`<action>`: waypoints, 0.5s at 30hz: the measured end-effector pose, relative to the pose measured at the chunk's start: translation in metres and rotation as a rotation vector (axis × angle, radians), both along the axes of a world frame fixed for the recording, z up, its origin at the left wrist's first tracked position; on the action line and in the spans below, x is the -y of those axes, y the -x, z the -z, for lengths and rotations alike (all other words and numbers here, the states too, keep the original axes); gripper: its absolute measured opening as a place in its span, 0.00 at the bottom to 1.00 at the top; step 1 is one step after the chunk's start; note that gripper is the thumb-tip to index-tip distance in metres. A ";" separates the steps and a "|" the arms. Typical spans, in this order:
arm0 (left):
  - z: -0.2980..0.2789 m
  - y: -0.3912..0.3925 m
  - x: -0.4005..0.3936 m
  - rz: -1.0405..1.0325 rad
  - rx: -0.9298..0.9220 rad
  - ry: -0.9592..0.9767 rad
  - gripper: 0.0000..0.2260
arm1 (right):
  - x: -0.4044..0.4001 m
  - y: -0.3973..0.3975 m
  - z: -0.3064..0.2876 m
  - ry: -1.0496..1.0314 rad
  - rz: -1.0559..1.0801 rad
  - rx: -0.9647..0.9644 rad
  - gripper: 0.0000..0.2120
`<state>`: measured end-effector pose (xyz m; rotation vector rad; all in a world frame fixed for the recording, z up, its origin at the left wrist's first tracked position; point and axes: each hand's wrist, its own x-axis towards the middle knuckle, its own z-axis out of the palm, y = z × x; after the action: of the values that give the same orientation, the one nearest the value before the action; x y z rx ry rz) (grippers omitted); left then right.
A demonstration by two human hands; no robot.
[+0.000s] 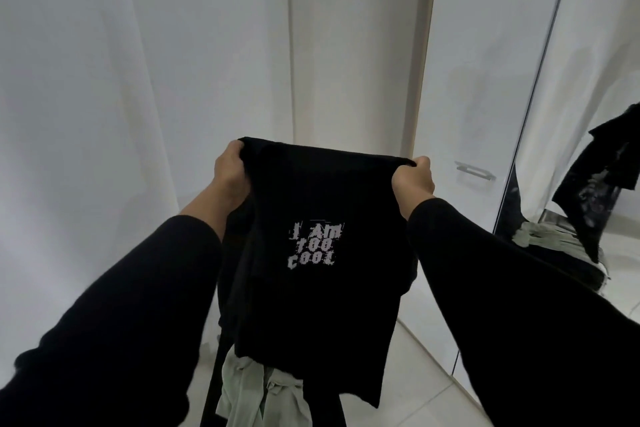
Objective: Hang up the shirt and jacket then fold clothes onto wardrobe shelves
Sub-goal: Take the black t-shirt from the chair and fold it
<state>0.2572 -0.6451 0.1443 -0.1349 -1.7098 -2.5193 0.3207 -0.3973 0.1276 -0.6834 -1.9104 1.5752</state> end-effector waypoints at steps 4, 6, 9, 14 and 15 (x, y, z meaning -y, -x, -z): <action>-0.003 -0.010 0.006 0.303 0.025 -0.028 0.17 | 0.004 0.004 -0.004 0.039 0.028 -0.069 0.13; -0.003 -0.011 0.009 0.351 0.023 -0.031 0.18 | 0.006 0.006 -0.007 0.050 0.017 -0.107 0.13; -0.001 -0.006 0.014 0.391 0.013 -0.075 0.19 | 0.008 0.010 -0.010 0.100 -0.008 -0.176 0.12; -0.002 -0.007 0.013 0.432 -0.032 -0.082 0.17 | 0.012 0.011 -0.008 0.174 -0.091 -0.226 0.11; -0.001 -0.007 0.012 0.451 -0.034 -0.082 0.17 | 0.012 0.011 -0.007 0.175 -0.103 -0.229 0.11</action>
<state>0.2644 -0.6571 0.1455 -0.6168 -1.7183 -2.8653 0.3095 -0.4095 0.1350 -0.4577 -1.6771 1.8170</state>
